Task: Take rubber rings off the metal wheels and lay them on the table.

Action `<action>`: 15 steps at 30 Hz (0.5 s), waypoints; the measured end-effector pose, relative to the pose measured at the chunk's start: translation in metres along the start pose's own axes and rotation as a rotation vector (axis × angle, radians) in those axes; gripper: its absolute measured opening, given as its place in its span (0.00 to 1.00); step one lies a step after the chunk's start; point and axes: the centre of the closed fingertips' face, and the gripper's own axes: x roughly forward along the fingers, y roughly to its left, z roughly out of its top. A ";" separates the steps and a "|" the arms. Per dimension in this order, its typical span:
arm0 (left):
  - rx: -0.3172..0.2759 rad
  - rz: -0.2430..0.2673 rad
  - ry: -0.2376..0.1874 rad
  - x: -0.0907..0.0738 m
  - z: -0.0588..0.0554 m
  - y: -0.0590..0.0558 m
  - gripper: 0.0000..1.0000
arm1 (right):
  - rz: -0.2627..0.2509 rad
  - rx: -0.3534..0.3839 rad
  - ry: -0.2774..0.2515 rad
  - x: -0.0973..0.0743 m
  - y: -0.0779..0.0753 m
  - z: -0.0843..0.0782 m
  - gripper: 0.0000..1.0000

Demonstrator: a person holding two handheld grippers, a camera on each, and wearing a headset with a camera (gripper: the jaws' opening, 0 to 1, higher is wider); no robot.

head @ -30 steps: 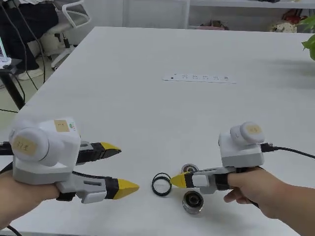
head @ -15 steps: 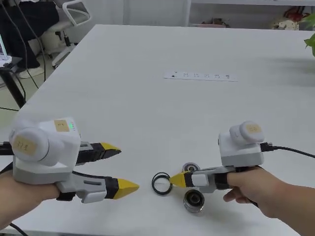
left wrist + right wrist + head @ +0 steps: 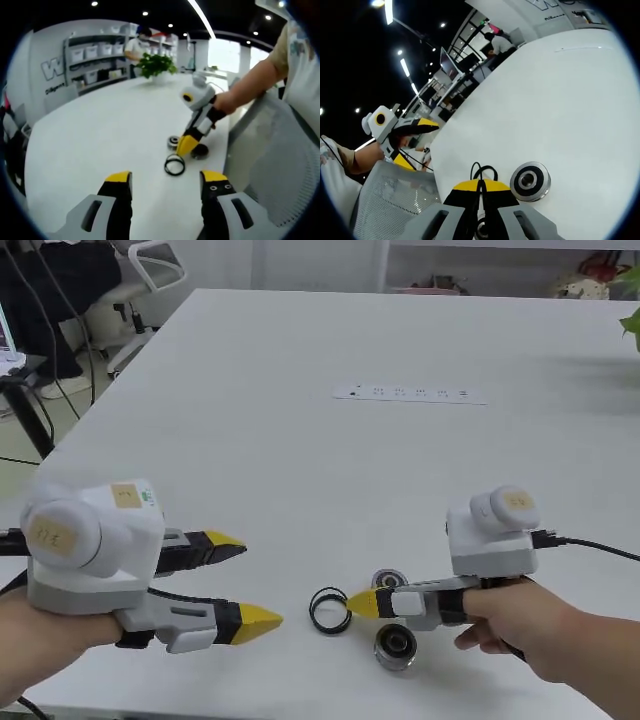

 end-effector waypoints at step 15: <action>-0.007 -0.005 0.008 0.002 -0.003 0.000 0.55 | -0.013 0.000 -0.004 0.001 -0.004 0.000 0.00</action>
